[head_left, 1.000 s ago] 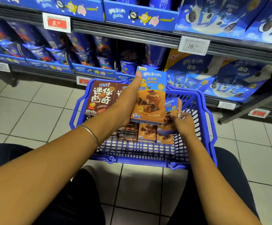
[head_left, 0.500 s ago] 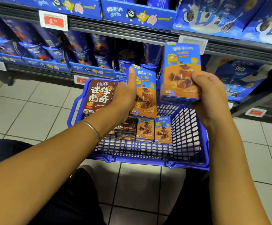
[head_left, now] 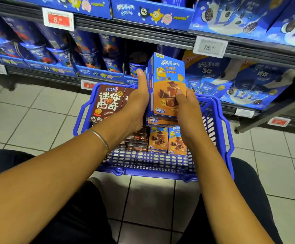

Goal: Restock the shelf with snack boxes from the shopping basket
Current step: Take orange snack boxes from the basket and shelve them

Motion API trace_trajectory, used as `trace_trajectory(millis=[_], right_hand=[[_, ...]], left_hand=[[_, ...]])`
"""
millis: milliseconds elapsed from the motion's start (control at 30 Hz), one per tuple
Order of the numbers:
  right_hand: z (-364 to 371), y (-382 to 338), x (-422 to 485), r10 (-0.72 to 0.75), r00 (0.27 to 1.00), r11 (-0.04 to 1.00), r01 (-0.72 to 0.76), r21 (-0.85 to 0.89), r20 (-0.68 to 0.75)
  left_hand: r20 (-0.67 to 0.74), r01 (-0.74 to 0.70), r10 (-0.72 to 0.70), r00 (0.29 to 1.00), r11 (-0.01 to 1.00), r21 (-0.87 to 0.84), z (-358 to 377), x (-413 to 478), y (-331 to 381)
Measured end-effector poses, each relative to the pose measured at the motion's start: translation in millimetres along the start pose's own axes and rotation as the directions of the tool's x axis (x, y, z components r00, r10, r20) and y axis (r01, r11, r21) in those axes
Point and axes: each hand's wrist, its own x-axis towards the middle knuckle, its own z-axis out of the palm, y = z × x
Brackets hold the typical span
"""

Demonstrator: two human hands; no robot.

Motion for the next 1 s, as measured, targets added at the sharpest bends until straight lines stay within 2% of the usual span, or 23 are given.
trace_trajectory(millis=[167, 267, 367, 433, 500, 600, 667, 733, 800, 867, 1000], right_hand=[[-1, 3, 1, 0.011, 1.000, 1.000, -0.011, -0.004, 0.005], [-6, 6, 7, 0.048, 0.996, 0.993, -0.056, 0.109, 0.075], [-13, 31, 29, 0.180, 0.979, 0.954, -0.198, 0.224, 0.097], [-14, 61, 47, 0.313, 0.950, 0.941, -0.310, 0.134, -0.007], [-12, 96, 63, 0.373, 0.924, 0.923, -0.379, -0.064, -0.088], [-3, 137, 79, 0.422, 0.900, 0.826, -0.432, -0.363, -0.111], [7, 150, 79, 0.450, 0.886, 0.766, -0.446, -0.462, -0.108], [15, 165, 81, 0.479, 0.870, 0.751, -0.475, -0.458, -0.117], [21, 174, 79, 0.542, 0.837, 0.759, -0.524, -0.386, -0.072], [25, 183, 77, 0.578, 0.815, 0.744, -0.544, -0.389, -0.034], [29, 183, 74, 0.550, 0.830, 0.744, -0.538, -0.396, -0.093]], left_hand=[[0.198, -0.012, 0.012, 0.980, 1.000, -0.003, -1, -6, 5], [0.212, 0.002, 0.017, 0.977, 0.996, -0.090, -5, -6, 6], [0.197, 0.004, 0.026, 0.980, 0.989, -0.151, -7, -7, 8], [0.197, 0.003, 0.033, 0.980, 0.984, -0.181, -7, -8, 11], [0.203, -0.001, 0.045, 0.978, 0.978, -0.210, -7, -9, 13], [0.214, -0.004, 0.054, 0.975, 0.974, -0.227, -6, -11, 15], [0.225, 0.000, 0.057, 0.973, 0.970, -0.244, -6, -11, 16], [0.230, 0.007, 0.053, 0.972, 0.967, -0.256, -6, -11, 18], [0.229, 0.012, 0.048, 0.972, 0.967, -0.255, -6, -10, 20], [0.234, 0.023, 0.041, 0.971, 0.963, -0.268, -7, -9, 22], [0.223, 0.026, 0.040, 0.974, 0.958, -0.286, -6, -7, 24]])
